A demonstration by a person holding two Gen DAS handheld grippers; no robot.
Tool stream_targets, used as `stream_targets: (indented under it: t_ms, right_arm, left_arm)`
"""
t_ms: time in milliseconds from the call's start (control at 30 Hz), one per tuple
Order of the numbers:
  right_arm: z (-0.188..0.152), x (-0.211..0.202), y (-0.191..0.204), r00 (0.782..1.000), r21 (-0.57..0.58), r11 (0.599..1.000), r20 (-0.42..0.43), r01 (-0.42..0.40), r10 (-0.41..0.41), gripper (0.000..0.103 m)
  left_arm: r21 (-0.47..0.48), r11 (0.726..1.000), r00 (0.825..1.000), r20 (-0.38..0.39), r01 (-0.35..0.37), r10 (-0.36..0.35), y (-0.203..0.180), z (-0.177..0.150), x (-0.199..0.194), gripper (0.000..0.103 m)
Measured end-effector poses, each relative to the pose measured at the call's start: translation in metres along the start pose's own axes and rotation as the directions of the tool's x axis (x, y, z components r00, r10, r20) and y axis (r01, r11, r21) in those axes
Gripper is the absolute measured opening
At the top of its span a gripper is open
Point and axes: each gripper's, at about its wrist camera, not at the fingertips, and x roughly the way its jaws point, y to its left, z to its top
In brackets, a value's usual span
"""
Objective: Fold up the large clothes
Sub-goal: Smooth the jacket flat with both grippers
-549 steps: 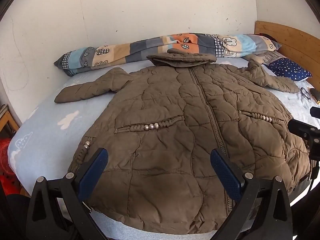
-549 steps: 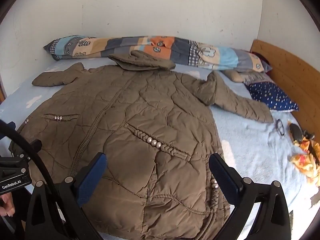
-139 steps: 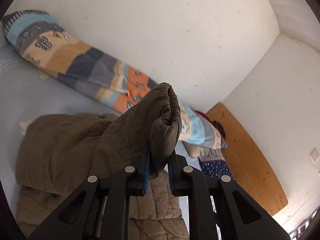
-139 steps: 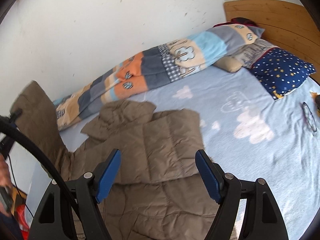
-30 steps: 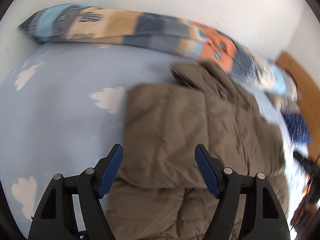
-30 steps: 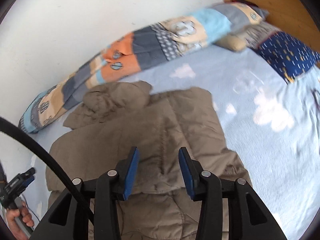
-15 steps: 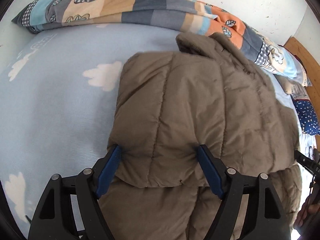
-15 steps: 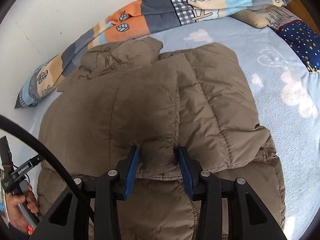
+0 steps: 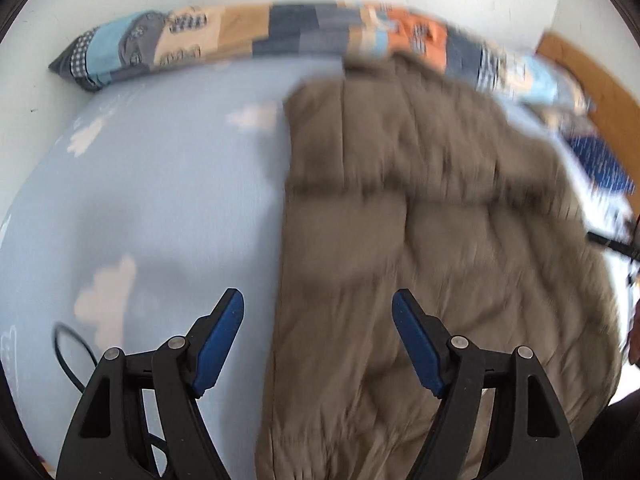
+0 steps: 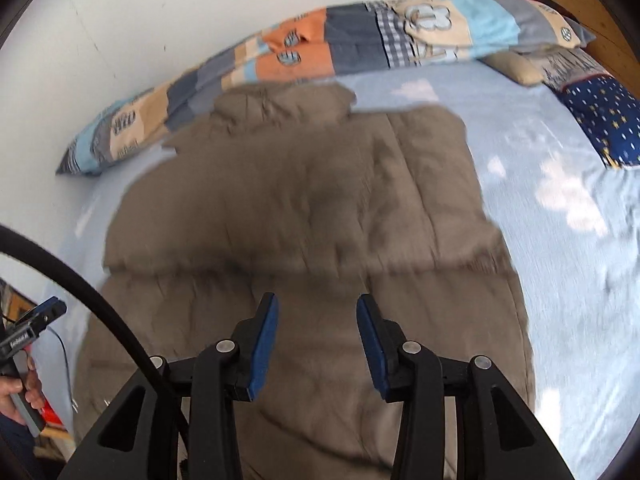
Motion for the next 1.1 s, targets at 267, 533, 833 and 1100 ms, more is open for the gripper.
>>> stream_targets:
  t_ms: [267, 533, 833, 1100]
  right_arm:
    - [-0.054, 0.016, -0.001, 0.985, -0.133, 0.981, -0.078, 0.145, -0.156, 0.045]
    - [-0.066, -0.002, -0.013, 0.991, -0.079, 0.992, -0.087, 0.095, -0.102, 0.044]
    - [-0.086, -0.069, -0.030, 0.999, -0.015, 0.999, 0.012, 0.040, -0.040, 0.045]
    - [-0.128, -0.086, -0.057, 0.999, 0.071, 0.997, -0.017, 0.038, -0.037, 0.045]
  left_arm:
    - [0.020, 0.998, 0.993, -0.097, -0.065, 0.066, -0.008, -0.036, 0.038, 0.078]
    - [-0.034, 0.995, 0.995, 0.013, -0.097, 0.098, -0.030, -0.049, -0.008, 0.073]
    - [-0.024, 0.999, 0.995, 0.095, -0.033, 0.035, -0.067, -0.075, -0.061, 0.074]
    - [0.040, 0.999, 0.999, -0.003, -0.034, 0.034, -0.082, -0.114, -0.046, 0.074]
